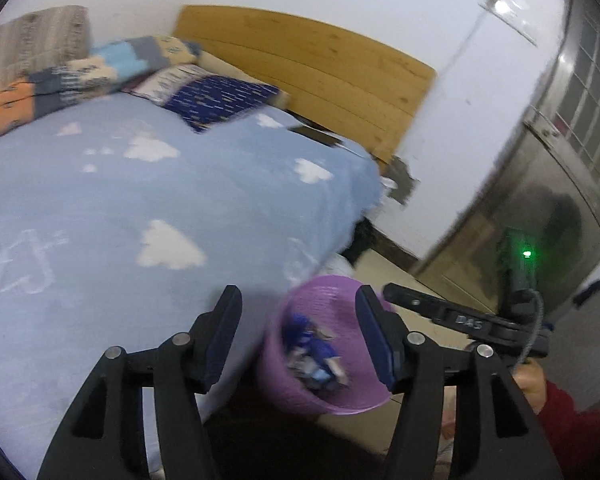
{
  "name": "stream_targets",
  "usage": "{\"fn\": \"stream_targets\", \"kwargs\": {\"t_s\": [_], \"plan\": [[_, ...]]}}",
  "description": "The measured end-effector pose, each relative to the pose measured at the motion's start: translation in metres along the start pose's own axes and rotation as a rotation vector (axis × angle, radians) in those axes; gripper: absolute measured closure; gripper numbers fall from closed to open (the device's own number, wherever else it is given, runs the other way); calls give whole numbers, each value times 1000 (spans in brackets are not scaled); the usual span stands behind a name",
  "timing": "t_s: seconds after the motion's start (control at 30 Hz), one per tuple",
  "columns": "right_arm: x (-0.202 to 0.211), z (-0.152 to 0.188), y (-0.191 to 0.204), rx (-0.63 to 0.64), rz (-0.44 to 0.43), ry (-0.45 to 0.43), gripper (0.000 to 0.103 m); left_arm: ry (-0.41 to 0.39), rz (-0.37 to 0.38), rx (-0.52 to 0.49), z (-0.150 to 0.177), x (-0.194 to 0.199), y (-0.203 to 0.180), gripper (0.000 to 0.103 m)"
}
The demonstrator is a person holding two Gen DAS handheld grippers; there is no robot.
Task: Collect trash
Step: 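Open both grippers over the purple basket to drop the boxes, then move both grippers back over the remaining trash on the bed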
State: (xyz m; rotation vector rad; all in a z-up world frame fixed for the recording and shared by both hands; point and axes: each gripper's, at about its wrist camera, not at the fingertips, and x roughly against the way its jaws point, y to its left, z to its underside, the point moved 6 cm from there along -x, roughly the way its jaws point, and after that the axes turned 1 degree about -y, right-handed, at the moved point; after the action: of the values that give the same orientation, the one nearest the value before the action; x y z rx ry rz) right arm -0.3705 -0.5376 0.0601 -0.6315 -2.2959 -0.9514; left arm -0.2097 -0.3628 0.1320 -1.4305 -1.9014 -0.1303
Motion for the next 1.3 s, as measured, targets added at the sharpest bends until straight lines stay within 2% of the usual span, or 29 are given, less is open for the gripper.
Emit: {"fn": "stream_targets", "kwargs": {"t_s": [0.17,0.33,0.4,0.57,0.67,0.77,0.9,0.97,1.13,1.17,1.23,1.27,1.3], "plan": [[-16,1,67,118,-92,40,43,-33,-116,82,8,39,68,44],[-39,6,152,270,-194,93,43,-66,-310,161,19,86,153,44],[-49,11,183,327,-227,113,43,-80,-366,201,23,103,184,44],[-86,36,272,499,-307,191,43,-116,-536,310,41,146,269,44],[-117,54,323,601,-339,247,43,-130,-572,397,55,165,309,44],[-160,72,375,706,-364,297,43,-152,-594,441,55,179,332,44],[-221,95,427,819,-336,340,43,-159,-650,458,55,189,354,44],[-254,105,448,841,-315,364,43,-154,-653,476,53,186,364,44],[-310,122,478,960,-232,318,43,-148,-688,481,49,185,381,44],[-322,126,482,1001,-202,300,45,-144,-690,485,48,182,385,44],[-337,126,480,1012,-161,291,73,-139,-680,493,45,175,392,44],[-341,125,478,997,-160,310,93,-136,-671,494,42,170,395,44],[-344,121,473,959,-166,331,94,-134,-664,491,40,165,397,44]]}}
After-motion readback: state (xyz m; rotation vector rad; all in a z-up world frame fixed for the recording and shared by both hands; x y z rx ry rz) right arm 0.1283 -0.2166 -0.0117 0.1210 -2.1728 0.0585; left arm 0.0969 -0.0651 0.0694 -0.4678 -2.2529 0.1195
